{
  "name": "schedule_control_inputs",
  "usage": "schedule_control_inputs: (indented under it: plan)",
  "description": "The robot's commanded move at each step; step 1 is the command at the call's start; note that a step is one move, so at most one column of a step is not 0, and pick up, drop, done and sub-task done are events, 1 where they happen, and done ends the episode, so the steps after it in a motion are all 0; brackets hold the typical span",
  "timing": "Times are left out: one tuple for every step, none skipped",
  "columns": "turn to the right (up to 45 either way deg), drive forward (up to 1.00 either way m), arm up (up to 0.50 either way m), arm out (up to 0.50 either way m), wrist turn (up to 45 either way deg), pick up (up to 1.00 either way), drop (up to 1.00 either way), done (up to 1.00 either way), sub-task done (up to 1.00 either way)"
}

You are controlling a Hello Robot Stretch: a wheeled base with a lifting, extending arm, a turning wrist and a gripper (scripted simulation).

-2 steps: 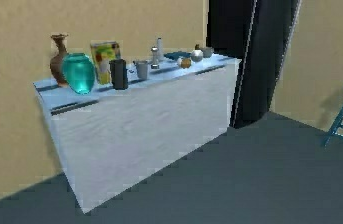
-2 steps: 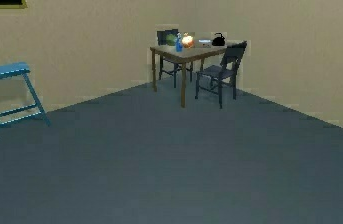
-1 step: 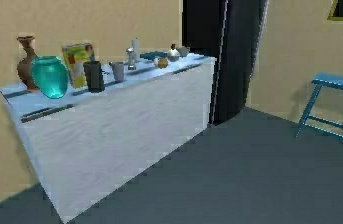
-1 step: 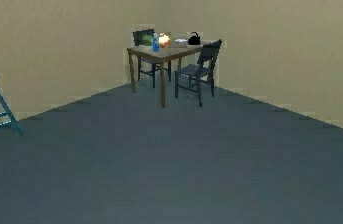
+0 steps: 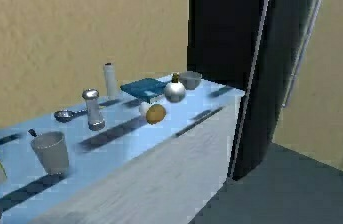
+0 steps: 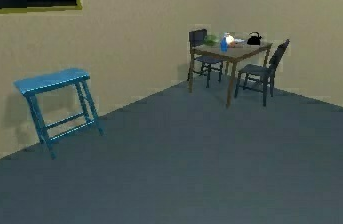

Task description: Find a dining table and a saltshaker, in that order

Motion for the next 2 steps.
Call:
schedule_control_inputs:
  plan:
    - [-21.0,0.00,0.00,0.00,0.0,0.00,0.00,0.00,0.00]
    - [0.0,0.00,0.00,0.00,0.0,0.00,0.00,1.00,0.00]
